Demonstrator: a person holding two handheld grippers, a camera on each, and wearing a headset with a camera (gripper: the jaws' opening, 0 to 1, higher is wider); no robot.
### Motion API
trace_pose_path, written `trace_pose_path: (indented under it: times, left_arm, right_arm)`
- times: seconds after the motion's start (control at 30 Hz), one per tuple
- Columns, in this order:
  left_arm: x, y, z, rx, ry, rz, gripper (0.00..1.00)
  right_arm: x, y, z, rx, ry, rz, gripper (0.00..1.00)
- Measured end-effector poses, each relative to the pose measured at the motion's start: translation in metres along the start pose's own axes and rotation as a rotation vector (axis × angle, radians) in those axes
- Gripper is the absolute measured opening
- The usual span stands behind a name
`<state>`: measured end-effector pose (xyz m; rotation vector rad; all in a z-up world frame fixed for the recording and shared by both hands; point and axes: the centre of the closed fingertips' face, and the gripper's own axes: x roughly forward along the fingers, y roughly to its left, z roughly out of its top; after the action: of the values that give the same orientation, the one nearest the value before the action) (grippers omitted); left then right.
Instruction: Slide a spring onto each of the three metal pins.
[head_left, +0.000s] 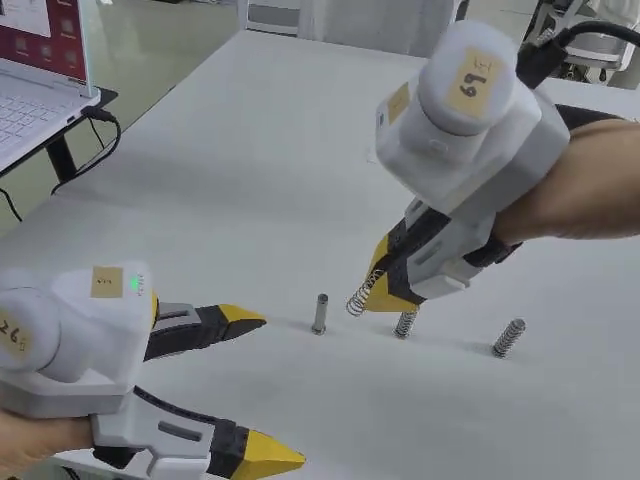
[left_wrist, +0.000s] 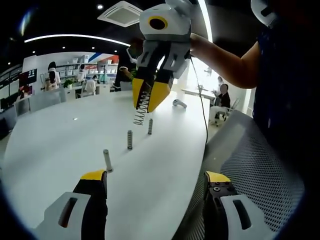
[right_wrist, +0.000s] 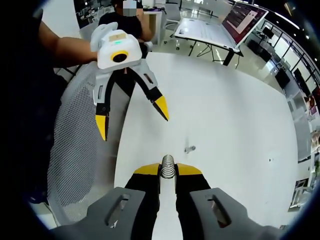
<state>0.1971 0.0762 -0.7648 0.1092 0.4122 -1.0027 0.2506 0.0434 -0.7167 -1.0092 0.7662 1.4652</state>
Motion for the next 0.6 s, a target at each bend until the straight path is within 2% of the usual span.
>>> trace_pose_path:
  times: [0.13, 0.3, 0.6]
  left_arm:
    - [-0.002, 0.002, -0.001, -0.009, -0.004, 0.011, 0.76]
    - [-0.004, 0.004, -0.002, -0.022, -0.01, 0.027, 0.77]
    - [-0.007, 0.005, -0.002, -0.035, -0.019, 0.043, 0.77]
  right_arm:
    - [0.003, -0.008, 0.002, -0.003, 0.006, -0.01, 0.08]
    - [0.009, -0.021, 0.002, -0.002, 0.037, -0.03, 0.08]
    - [0.026, -0.04, 0.005, -0.007, 0.073, -0.033, 0.08]
